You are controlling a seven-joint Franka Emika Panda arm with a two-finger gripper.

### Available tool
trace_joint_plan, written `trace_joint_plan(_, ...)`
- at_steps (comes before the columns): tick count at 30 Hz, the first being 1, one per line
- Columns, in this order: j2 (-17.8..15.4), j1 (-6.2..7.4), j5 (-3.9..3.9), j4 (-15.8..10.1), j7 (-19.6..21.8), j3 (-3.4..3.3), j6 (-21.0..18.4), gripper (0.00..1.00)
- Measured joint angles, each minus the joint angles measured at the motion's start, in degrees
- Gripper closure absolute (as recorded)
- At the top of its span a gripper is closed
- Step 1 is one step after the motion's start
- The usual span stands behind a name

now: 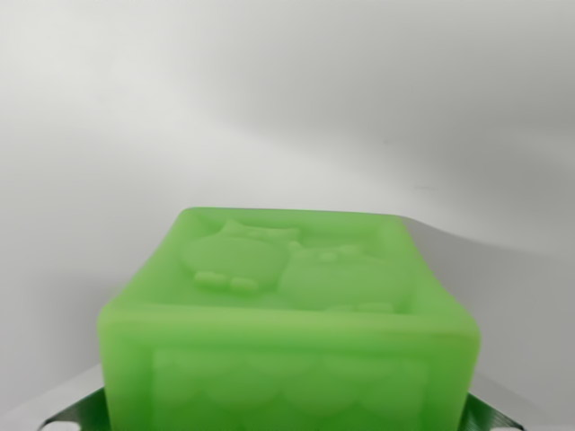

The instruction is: Stack cube

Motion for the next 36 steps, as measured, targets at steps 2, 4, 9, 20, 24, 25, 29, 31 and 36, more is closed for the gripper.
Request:
trace_joint_plan(2,-0.04,0.0,0.0,-0.01,0.0,0.0,-0.03,1.0)
trace_joint_plan(4,-0.18,0.0,0.0,-0.05,0.0,0.0,-0.1,1.0)
trace_joint_plan(9,-0.9,0.0,0.0,-0.25,0.0,-0.02,-0.51,1.0)
trace_joint_plan(20,-3.46,0.12,-0.01,-0.94,0.02,-0.19,-2.3,1.0)
trace_joint_plan(24,-4.73,0.22,-0.02,-1.3,0.02,-0.31,-3.19,1.0)
trace_joint_plan(25,-5.08,0.26,-0.02,-1.4,0.03,-0.35,-3.4,1.0)
trace_joint_plan(29,-6.32,0.35,-0.05,-1.68,0.05,-0.46,-4.34,1.0)
trace_joint_plan(31,-7.02,0.4,-0.07,-1.8,0.05,-0.54,-4.89,1.0)
trace_joint_plan(36,-8.77,0.54,-0.15,-2.14,0.1,-0.71,-6.28,1.0)
